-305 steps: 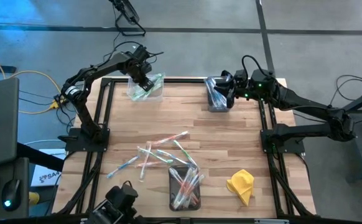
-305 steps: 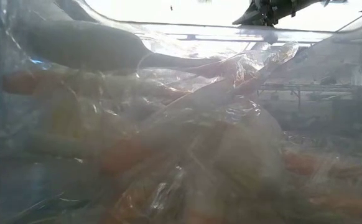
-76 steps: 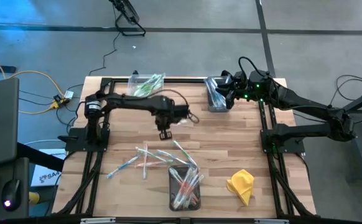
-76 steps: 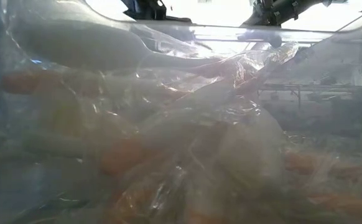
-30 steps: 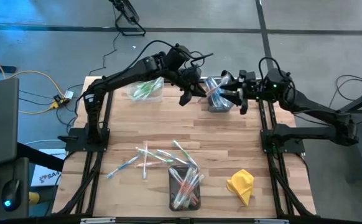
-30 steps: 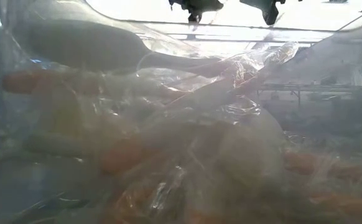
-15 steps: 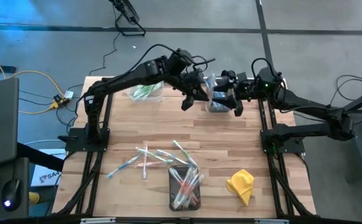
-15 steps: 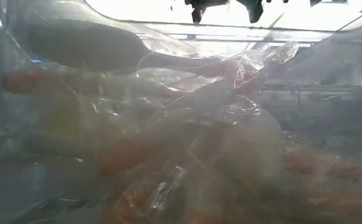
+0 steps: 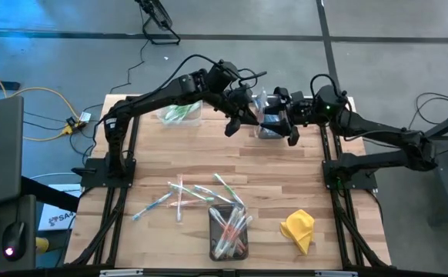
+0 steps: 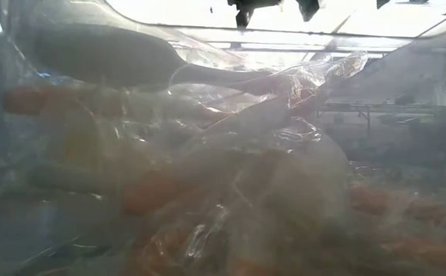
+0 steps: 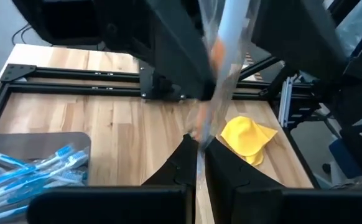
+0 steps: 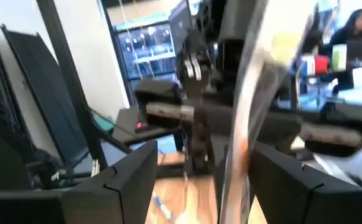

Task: Pick & Place Toothbrushes
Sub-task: Put the orange toothbrush into the bottom black bin

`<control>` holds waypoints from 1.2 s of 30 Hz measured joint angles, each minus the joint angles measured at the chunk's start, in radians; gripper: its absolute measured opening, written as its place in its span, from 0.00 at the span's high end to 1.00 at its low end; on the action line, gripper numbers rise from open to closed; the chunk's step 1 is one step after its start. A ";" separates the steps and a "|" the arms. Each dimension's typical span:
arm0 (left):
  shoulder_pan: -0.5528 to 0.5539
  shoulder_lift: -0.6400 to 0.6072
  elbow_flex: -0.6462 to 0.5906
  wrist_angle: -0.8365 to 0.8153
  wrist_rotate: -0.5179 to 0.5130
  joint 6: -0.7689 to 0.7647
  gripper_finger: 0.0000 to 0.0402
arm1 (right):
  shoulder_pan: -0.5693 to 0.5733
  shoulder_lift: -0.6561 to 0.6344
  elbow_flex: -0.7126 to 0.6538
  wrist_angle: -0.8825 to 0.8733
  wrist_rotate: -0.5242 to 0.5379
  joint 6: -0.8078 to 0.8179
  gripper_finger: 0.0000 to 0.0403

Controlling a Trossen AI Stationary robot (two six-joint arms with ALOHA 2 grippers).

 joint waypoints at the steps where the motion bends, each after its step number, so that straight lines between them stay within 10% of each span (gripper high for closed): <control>1: 0.000 0.000 0.000 0.001 0.000 -0.006 0.98 | 0.007 0.006 0.000 0.020 0.002 -0.001 0.43; 25: -0.006 0.000 0.000 -0.008 -0.020 -0.005 0.98 | 0.047 0.035 0.000 0.163 0.134 0.001 0.96; 36: -0.004 0.001 0.000 -0.008 -0.021 -0.006 0.98 | 0.047 0.035 0.000 0.155 0.159 0.050 0.98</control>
